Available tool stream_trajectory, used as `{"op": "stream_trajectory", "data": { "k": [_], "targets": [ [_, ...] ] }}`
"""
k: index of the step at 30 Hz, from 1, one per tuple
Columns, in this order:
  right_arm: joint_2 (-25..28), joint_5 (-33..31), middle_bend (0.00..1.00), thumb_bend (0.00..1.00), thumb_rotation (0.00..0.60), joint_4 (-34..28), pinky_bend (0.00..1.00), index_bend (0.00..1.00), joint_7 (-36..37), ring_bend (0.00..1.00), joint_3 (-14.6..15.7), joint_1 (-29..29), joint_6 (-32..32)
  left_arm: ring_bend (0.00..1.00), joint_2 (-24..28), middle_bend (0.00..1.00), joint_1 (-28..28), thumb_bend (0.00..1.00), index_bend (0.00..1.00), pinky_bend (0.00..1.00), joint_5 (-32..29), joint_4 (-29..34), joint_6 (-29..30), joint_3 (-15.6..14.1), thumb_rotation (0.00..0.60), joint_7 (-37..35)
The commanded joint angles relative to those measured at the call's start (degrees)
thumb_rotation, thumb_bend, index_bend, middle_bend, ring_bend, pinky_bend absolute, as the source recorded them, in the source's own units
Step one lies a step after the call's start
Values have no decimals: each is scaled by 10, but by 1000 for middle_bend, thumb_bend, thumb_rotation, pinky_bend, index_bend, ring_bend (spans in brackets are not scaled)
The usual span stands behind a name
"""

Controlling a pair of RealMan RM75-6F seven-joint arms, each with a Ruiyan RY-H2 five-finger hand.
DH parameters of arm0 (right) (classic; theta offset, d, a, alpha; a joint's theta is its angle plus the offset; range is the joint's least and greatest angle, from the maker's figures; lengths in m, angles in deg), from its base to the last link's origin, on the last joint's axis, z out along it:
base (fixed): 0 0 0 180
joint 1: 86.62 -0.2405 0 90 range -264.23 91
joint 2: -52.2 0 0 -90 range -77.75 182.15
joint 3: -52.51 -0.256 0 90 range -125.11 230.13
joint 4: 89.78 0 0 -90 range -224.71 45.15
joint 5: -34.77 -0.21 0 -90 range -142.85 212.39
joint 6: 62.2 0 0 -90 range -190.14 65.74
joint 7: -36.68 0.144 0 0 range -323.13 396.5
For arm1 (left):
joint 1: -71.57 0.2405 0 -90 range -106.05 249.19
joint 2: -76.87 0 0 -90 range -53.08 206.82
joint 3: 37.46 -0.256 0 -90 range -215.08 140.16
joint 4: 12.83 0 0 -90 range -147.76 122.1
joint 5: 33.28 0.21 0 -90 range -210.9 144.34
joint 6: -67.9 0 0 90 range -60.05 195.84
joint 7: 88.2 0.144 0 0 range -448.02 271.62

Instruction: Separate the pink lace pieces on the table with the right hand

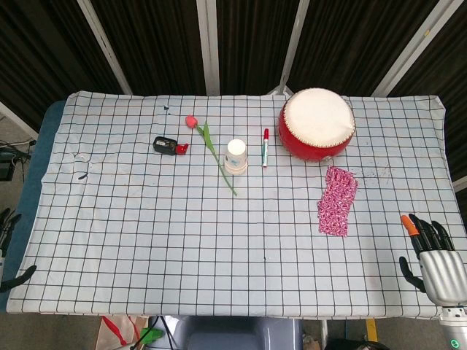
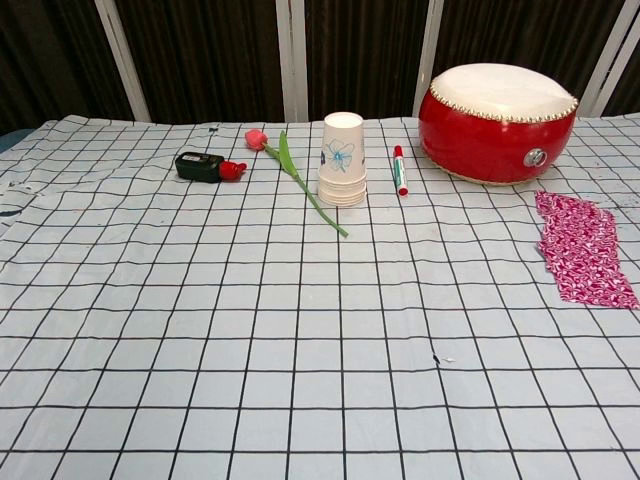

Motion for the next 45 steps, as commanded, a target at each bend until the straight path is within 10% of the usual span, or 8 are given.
{"op": "stream_trajectory", "data": {
  "k": [1,23,35,45],
  "targets": [
    [0,1,76,473,600,0,87,0,-1,113,0,0,0,0,0,0,0,247,113,20,0,0,0,0,600,0],
    [-5,9,103,473,600,-4,87,0,-8,189,9,-7,17,0,1,0,4,247,113,20,9,3,9,-2,600,0],
    [-18,-9,593,473,600,-2,321,10,-25,634,-7,-28,46,0,1,0,4,247,113,19,2,4,6,-1,600,-1],
    [-17,-43,788,636,600,-13,454,62,-74,780,-16,-69,128,0,-1,0,1,247,113,19,1,4,2,0,600,4]
  ]
}}
